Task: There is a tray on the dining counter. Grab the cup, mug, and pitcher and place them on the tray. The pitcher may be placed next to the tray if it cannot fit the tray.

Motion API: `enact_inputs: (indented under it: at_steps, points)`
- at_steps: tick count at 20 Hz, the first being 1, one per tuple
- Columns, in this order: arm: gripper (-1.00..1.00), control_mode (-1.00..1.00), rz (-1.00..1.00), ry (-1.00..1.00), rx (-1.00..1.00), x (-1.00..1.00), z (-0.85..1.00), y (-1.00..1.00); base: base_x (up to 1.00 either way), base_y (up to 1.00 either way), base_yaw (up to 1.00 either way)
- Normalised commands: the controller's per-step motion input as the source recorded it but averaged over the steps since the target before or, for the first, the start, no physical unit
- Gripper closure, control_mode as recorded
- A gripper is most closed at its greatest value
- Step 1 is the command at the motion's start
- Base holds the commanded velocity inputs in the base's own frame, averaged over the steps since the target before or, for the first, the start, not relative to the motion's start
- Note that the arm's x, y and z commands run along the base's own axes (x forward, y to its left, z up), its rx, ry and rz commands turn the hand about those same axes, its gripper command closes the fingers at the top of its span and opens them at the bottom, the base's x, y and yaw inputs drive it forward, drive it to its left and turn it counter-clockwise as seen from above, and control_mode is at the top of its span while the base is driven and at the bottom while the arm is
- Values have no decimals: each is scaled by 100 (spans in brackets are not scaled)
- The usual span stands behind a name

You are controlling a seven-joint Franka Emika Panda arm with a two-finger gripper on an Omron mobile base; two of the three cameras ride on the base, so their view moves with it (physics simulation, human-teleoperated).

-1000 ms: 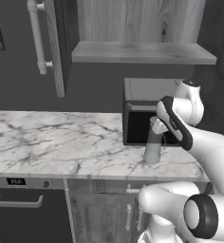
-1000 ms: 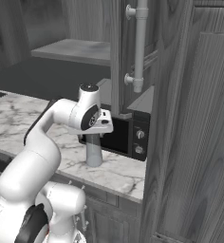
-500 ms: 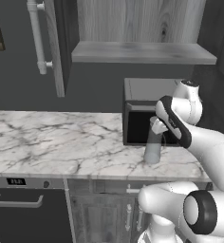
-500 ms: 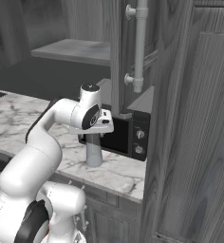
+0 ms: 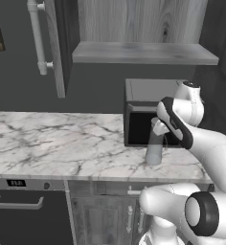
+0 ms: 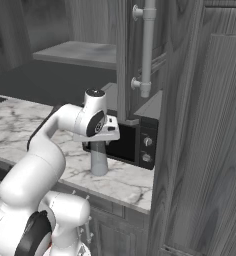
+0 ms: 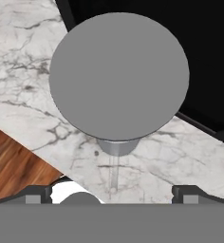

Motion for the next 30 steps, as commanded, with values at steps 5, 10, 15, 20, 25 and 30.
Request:
enact_inputs:
  at_steps: [5, 10, 15, 20, 25, 30]
  points:
    - [-100, -100, 0, 0, 0, 0, -11, 0, 0, 0, 0]
    - [-100, -100, 0, 0, 0, 0, -14, 0, 0, 0, 0]
    - [-100, -100, 0, 0, 0, 0, -16, 0, 0, 0, 0]
    - [-100, -100, 0, 0, 0, 0, -17, 0, 0, 0, 0]
    - [-100, -100, 0, 0, 0, 0, -13, 0, 0, 0, 0]
    - [-100, -100, 0, 0, 0, 0, -10, 0, 0, 0, 0]
